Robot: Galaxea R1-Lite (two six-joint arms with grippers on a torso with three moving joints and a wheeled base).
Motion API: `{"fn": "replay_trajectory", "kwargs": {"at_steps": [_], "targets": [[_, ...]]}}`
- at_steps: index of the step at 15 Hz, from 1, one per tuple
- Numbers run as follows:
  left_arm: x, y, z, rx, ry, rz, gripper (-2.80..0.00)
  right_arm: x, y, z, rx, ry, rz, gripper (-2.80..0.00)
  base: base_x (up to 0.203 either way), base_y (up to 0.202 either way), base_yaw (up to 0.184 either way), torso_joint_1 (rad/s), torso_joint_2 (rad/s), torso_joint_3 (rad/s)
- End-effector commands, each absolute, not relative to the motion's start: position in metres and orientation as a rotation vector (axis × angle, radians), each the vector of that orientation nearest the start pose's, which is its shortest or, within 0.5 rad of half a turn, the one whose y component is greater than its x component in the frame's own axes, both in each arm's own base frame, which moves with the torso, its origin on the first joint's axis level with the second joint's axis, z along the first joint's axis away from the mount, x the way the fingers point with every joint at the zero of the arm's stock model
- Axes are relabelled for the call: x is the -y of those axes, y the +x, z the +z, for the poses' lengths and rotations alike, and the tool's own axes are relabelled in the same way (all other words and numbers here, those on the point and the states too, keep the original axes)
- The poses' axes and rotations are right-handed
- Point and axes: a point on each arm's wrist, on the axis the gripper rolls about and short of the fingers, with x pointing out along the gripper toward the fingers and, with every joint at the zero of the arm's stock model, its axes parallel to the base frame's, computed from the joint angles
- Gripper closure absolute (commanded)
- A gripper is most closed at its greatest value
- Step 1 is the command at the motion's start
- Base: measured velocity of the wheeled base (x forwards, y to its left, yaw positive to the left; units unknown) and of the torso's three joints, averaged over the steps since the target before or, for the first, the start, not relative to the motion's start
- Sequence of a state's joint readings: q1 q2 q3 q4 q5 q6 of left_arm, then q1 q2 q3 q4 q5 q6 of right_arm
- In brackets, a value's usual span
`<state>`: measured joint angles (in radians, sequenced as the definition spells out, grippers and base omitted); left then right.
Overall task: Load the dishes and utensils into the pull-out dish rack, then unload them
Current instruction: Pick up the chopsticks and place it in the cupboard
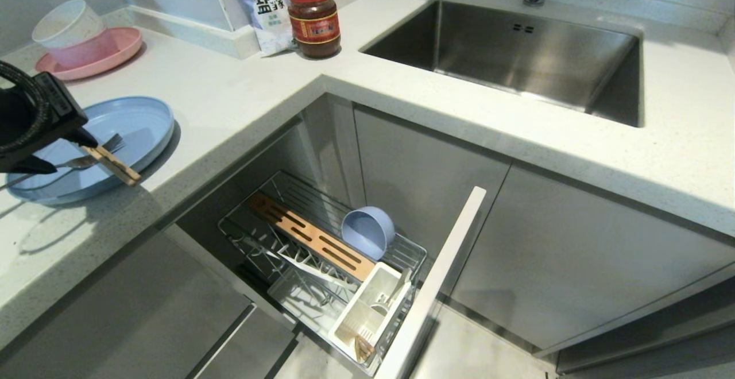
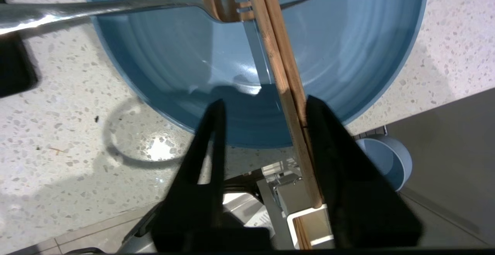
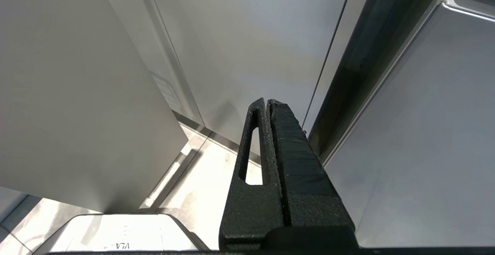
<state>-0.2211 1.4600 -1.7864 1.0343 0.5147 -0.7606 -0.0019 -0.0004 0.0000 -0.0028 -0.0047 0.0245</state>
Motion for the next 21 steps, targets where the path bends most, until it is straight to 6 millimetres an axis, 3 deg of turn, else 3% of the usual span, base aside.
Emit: {"fn": "replay_trajectory", "kwargs": {"at_steps": [1, 12, 21], "targets": [[0.029, 0.182, 0.361, -0.516, -0.472, 0.518, -2.80, 0.000, -0.023, 0.075, 0.006, 0.025, -0.008, 0.00, 0.000, 0.000, 0.000, 0.000, 0.00, 0.000], [0.036, 0.206, 0.347, -0.555, -0.473, 0.529, -2.80, 0.000, -0.023, 0.075, 0.006, 0.025, -0.008, 0.00, 0.000, 0.000, 0.000, 0.000, 0.00, 0.000], [0.037, 0.214, 0.346, -0.542, -0.480, 0.526, -2.80, 0.000, -0.023, 0.075, 0.006, 0.025, -0.006, 0.00, 0.000, 0.000, 0.000, 0.000, 0.00, 0.000]]}}
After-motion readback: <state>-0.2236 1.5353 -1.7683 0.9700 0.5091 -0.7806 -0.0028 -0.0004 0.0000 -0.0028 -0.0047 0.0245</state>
